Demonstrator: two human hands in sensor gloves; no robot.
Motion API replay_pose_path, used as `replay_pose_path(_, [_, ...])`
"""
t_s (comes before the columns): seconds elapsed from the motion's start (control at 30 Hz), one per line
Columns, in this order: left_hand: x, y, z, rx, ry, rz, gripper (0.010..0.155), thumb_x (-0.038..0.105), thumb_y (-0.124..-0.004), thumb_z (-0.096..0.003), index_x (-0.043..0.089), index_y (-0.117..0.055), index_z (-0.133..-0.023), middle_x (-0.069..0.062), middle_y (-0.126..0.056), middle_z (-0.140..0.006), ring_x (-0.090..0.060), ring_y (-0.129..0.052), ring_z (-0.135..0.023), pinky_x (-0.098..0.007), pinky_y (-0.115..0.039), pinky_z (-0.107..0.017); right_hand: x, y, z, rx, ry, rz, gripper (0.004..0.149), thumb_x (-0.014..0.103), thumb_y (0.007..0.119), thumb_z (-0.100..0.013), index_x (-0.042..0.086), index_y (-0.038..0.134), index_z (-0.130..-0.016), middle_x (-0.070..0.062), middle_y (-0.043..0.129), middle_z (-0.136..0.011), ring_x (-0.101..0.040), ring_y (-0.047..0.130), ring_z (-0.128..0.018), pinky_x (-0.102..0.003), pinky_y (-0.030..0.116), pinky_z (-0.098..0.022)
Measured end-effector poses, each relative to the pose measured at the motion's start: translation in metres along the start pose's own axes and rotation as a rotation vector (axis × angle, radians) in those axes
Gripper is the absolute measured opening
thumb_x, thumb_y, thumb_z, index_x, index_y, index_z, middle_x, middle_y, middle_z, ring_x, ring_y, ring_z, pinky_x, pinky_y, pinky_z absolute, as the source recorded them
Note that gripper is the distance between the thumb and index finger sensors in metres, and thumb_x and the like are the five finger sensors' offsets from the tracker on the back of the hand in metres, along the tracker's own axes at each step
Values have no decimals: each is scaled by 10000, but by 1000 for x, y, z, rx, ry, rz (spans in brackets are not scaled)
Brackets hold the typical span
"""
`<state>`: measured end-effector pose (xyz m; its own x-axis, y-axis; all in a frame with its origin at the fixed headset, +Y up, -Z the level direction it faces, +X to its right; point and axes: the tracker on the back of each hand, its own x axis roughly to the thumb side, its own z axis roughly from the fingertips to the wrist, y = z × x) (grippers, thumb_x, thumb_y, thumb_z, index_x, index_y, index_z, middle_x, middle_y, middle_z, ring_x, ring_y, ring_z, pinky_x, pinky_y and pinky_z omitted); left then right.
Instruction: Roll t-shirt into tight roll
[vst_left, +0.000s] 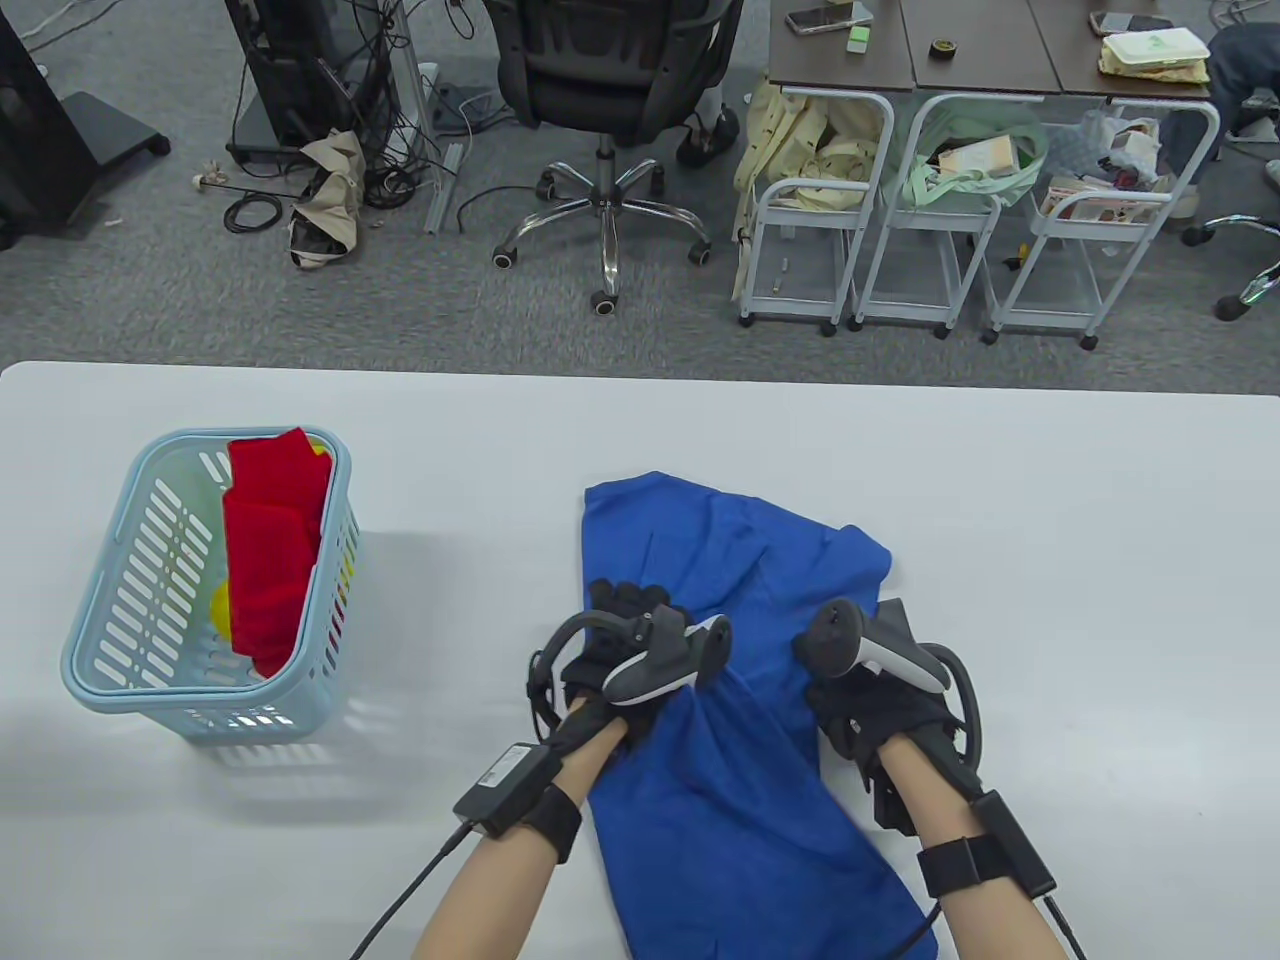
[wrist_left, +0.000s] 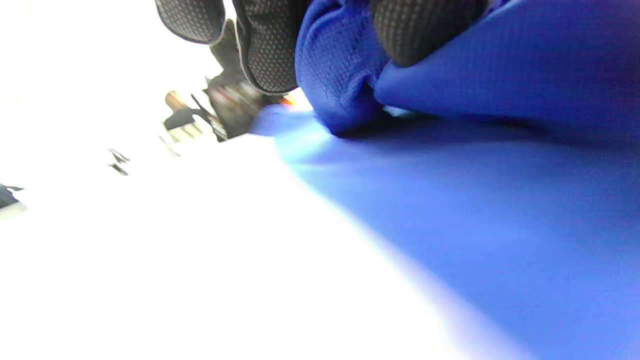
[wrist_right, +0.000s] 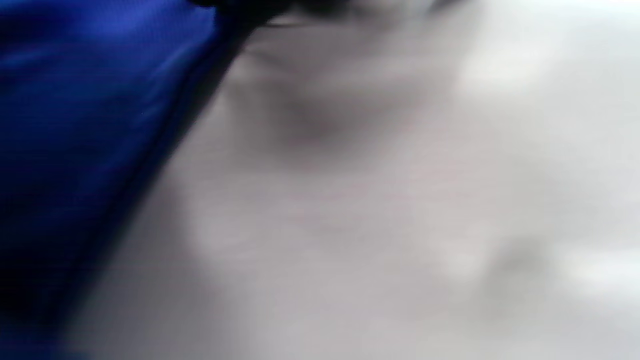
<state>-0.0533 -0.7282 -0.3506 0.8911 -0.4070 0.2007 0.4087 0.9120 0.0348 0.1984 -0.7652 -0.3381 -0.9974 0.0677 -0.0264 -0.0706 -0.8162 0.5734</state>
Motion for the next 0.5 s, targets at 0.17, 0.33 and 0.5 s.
replay_pose_path(0.17, [-80, -8, 11, -91, 333, -318, 443, 422, -663, -552, 373, -687, -992, -53, -627, -1174, -345, -661, -1082, -583, -568, -777, -35, -18, -5, 51, 129, -159, 643, 450, 515, -621, 238, 199, -1139, -66, 111, -1183, -414, 96, -1107, -632, 349, -745])
replay_pose_path(0.33, [-67, -13, 36, -135, 196, 49, 617, 458, -627, -569, 338, -455, -1149, -122, -426, -1260, -400, -544, -1123, -597, -525, -790, -15, -38, 16, -19, 106, -72, 689, 476, 536, -614, 234, 177, -1150, -99, 68, -1182, -438, 59, -1089, -630, 310, -745])
replay_pose_path(0.5, [-2, -5, 40, -151, -132, 218, 655, 498, -633, -553, 369, -407, -1154, -108, -399, -1270, -395, -521, -1136, -607, -512, -794, 22, -31, 58, -111, -53, 0, 633, 440, 629, -594, 265, 389, -1153, -88, 281, -1217, -422, 251, -1133, -619, 383, -743])
